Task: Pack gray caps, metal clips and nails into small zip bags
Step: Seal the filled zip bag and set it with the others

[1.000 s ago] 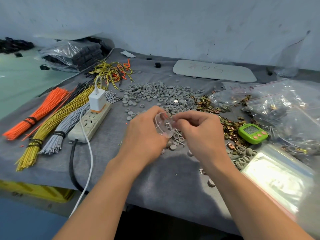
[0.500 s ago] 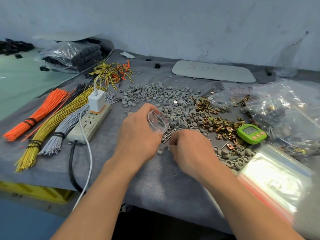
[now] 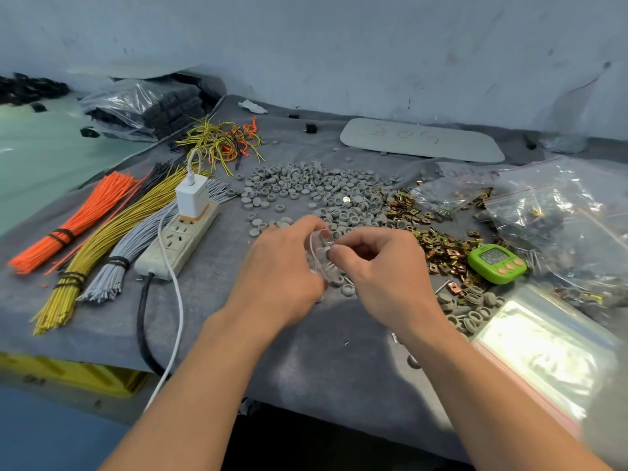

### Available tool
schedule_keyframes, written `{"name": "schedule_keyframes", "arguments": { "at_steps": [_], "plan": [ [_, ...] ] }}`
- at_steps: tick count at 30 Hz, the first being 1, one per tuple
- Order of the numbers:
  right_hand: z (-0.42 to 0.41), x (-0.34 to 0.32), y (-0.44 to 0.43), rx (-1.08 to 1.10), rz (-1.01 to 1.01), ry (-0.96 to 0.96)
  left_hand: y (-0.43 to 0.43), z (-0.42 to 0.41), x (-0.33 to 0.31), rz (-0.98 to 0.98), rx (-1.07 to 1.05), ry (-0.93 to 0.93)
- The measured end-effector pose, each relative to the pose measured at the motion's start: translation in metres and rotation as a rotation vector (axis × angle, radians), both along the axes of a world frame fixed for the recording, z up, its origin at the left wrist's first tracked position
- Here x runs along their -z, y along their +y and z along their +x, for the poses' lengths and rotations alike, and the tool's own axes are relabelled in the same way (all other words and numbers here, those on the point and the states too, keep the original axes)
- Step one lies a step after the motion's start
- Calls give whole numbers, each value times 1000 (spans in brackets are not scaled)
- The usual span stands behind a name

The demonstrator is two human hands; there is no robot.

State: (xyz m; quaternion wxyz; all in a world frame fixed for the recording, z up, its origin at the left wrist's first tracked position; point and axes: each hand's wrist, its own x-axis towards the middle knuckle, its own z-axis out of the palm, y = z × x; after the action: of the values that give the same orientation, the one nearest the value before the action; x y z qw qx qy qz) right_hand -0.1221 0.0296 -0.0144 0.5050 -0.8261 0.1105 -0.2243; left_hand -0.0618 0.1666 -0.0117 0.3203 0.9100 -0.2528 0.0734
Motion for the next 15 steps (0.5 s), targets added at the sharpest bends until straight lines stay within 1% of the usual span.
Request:
{"name": "schedule_keyframes", "arguments": {
  "at_steps": [4,6,9,10,11,13,15],
  "plan": [
    [2,3,6,-69,-107,49,-3,-5,-2,-29,96,14],
    [4,4,6,-95,-118,52,-3,-4,-2,-47,106,13],
    [5,5,4,-89,47,17,-1,-2,-2,-82,52,1],
    [6,6,1,-42,90,1,0,-1,-2,-91,16,-9],
    [7,6,-2,19,90,-6,1,0,-2,-100,-20,-23],
    [8,8,-8,103,-29,52,5,3,-2,-129,-78,-45],
    [6,10,-8,56,-204,208,9,5,-4,-173,-116,-50]
  ]
}}
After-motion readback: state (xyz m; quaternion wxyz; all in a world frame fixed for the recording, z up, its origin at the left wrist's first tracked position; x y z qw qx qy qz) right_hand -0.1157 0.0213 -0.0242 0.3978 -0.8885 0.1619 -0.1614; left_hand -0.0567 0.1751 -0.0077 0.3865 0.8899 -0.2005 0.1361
